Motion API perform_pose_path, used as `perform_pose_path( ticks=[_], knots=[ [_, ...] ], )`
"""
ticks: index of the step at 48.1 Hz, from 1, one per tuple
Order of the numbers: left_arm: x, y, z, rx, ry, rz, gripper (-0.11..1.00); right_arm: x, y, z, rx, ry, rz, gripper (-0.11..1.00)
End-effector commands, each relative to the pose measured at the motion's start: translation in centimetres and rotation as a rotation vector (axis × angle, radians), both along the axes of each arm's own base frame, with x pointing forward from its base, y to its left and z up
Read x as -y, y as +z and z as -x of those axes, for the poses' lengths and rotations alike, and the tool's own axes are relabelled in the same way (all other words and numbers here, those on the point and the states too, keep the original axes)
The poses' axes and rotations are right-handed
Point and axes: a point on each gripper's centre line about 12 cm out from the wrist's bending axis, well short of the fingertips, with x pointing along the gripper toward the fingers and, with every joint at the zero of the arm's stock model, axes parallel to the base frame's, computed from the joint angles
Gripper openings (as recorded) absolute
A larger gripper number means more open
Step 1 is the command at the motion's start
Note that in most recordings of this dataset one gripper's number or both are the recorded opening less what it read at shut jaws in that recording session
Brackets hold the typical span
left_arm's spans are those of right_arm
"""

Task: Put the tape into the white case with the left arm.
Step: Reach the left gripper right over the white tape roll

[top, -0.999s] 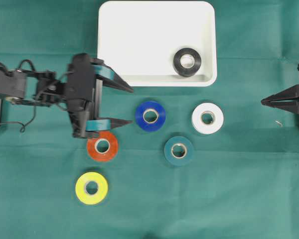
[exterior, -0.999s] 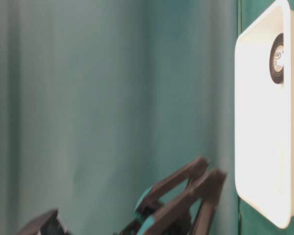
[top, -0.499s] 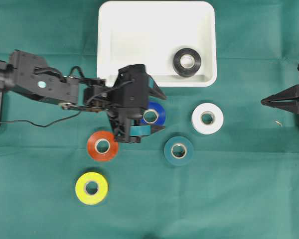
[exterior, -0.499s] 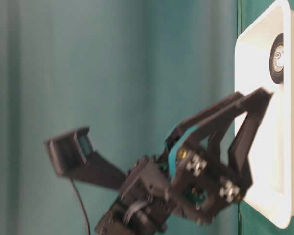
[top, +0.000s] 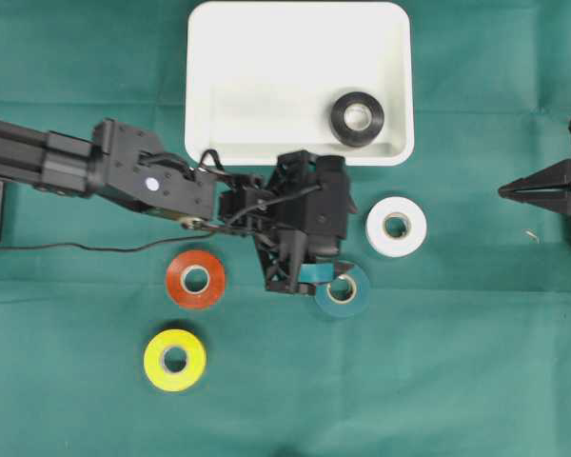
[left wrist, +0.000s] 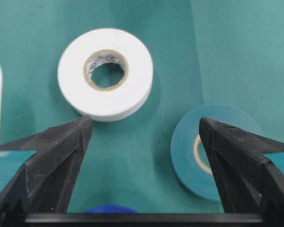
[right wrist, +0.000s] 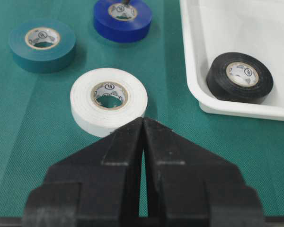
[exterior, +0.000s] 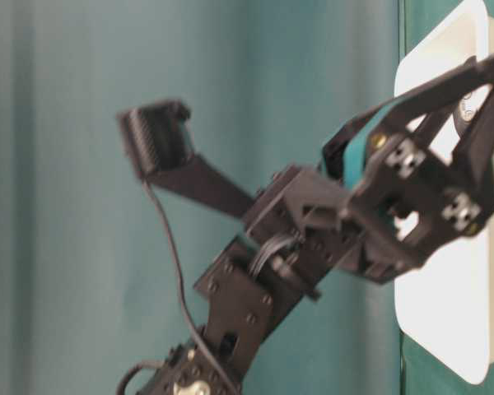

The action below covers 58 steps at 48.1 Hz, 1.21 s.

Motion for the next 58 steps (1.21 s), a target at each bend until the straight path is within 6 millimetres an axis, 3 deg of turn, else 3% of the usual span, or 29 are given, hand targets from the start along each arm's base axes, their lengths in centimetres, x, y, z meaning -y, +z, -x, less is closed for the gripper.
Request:
perform_pose_path(
  ticks=[1, 36, 58],
  knots=[
    [0.3, 1.7, -1.3, 0.043, -0.007, 0.001, 0.99, 0.0, 0.4, -0.2, 0.012, -0.001, -0.001, -0.09],
    [0.6, -0.7, -5.8, 0.026, -0.007, -0.003, 0.99, 0.0, 0.4, -0.2, 0.017, -0.003, -0.001, -0.09],
    [-0.6, -3.3, -7.7, -0.064, 0.016, -0.006, 0.99, 0.0, 0.4, -0.2, 0.017, -0.001, -0.001, -0.09]
  ],
)
